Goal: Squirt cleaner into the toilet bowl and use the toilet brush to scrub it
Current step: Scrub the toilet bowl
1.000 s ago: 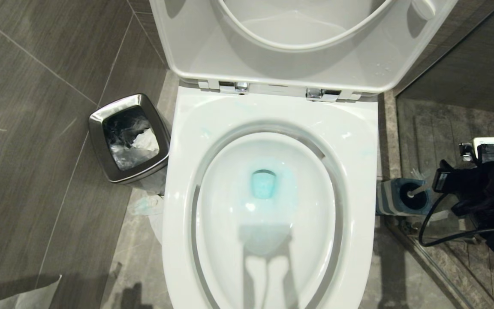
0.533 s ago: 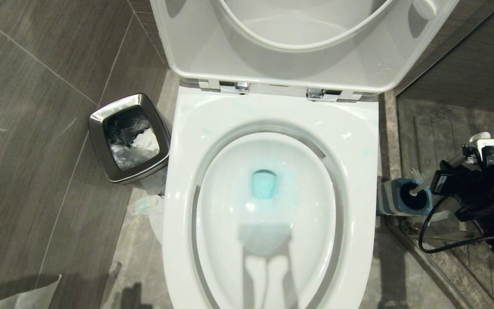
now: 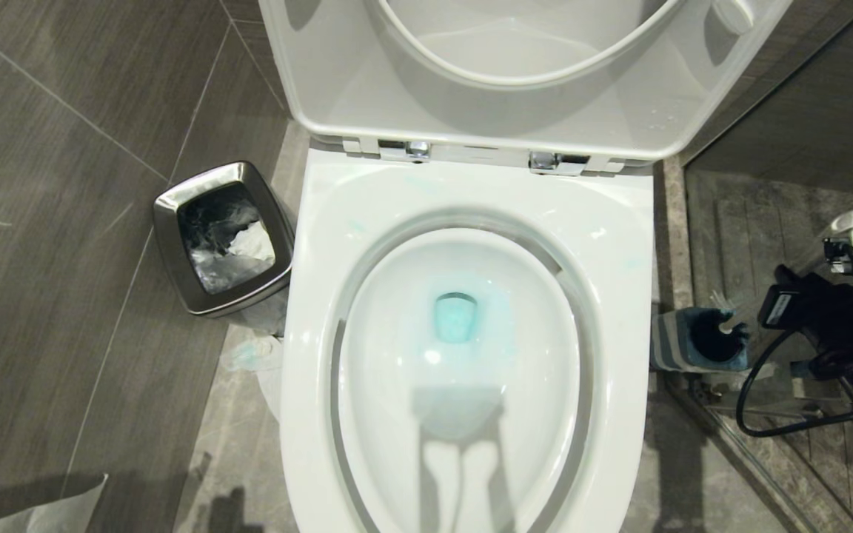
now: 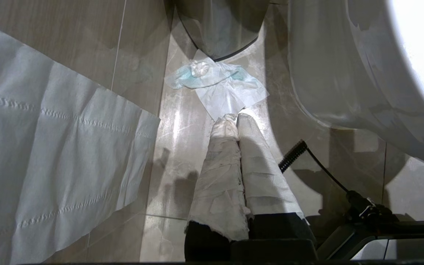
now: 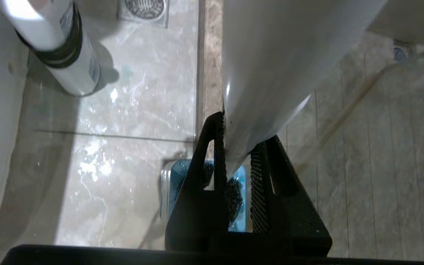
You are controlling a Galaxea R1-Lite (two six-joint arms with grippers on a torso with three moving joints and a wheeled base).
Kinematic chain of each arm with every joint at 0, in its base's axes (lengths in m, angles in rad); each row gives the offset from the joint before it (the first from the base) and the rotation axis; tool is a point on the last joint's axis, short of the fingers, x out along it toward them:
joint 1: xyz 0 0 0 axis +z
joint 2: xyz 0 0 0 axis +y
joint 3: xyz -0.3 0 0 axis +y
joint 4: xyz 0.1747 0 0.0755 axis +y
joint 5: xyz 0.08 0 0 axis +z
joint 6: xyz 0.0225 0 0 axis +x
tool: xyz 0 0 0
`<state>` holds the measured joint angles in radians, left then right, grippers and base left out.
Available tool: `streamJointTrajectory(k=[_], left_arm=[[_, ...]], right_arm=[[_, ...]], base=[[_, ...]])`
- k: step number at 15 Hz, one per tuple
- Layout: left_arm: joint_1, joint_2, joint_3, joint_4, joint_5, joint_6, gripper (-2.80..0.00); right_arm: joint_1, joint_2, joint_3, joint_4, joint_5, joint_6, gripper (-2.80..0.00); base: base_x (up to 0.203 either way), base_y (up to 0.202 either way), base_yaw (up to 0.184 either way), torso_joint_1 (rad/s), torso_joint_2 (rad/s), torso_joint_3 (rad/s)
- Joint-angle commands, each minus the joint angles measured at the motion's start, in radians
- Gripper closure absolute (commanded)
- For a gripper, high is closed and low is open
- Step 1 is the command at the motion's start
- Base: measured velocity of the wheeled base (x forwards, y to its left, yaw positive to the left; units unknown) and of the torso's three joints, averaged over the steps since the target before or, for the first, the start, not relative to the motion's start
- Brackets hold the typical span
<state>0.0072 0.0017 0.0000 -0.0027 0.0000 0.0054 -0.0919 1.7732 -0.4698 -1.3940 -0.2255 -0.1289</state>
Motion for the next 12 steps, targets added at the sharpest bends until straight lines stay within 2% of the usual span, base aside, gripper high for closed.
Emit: streamJointTrajectory(k=[1, 9, 12], left_arm=[[0.000, 0.000, 0.000, 0.000, 0.000, -0.001, 0.00], [0.000, 0.000, 0.000, 0.000, 0.000, -0.001, 0.00], [0.000, 0.000, 0.000, 0.000, 0.001, -0.001, 0.00]], right_arm=[[-0.002, -0.033, -0.003, -0.009, -0.003, -0.001, 0.00], [0.000, -0.171, -0.009, 0.015, -0.003, -0.006, 0.00], [0.001, -0.256, -0.004, 0.069, -0.002, -0.006, 0.00]], base=[[0.000, 0.000, 0.000, 0.000, 0.00, 0.000], [0.000, 0.000, 0.000, 0.000, 0.00, 0.000], [0.000, 0.000, 0.000, 0.000, 0.00, 0.000]])
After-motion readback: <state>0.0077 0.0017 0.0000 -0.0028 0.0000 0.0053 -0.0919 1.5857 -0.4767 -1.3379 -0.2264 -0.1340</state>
